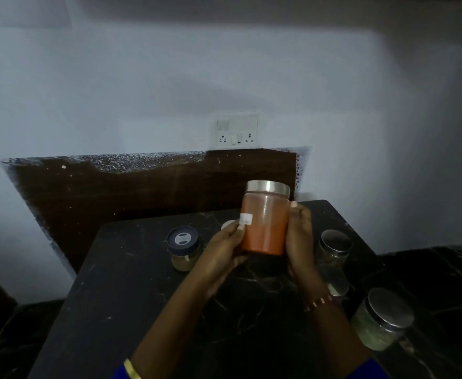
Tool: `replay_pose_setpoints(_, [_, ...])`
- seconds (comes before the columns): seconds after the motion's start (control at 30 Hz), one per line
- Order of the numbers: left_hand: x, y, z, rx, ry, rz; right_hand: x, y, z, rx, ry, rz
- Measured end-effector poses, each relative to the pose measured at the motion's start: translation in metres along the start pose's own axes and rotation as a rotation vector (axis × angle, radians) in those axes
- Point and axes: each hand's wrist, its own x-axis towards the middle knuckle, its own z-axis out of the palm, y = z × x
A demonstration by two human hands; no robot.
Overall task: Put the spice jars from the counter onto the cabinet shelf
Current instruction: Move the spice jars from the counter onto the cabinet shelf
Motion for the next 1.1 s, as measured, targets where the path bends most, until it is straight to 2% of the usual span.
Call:
replay_pose_setpoints(0.13, [-0.002, 0.006, -0.006, 0.220, 0.094, 0.139, 0.002, 0.004, 0.001, 0.015, 0.041, 0.024])
replay_pose_setpoints(0.27, [-0.001, 0.006, -0.008, 0.191, 0.115, 0.187, 0.003, 0.004, 0.004, 0.092, -0.003, 0.113])
replay_pose_setpoints(0.4, [0.002, 0.002, -0.001, 0.198, 0.071, 0.175, 0.002, 0.004, 0.014, 0.077, -0.075, 0.147])
replay_pose_setpoints(0.5, [0.003, -0.004, 0.003, 0.175, 0.066, 0.177, 0.001, 0.004, 0.018, 0.093, -0.032, 0.115])
replay_pose_setpoints(0.6, [0.004, -0.009, 0.003, 0.172, 0.156, 0.223, 0.002, 0.005, 0.020, 0.082, 0.011, 0.084])
replay_pose_setpoints(0.67, [0.006, -0.008, 0.002, 0.189, 0.212, 0.270, 0.001, 0.003, 0.021, 0.078, -0.039, 0.075])
replay_pose_setpoints(0.83, [0.010, 0.006, -0.009, 0.217, 0.258, 0.355, -0.002, 0.000, 0.025, 0.120, -0.317, 0.108])
replay_pose_setpoints(1.1, [0.007, 0.021, -0.027, 0.197, 0.235, 0.382, 0.003, -0.011, 0.039, 0.183, -0.377, 0.091])
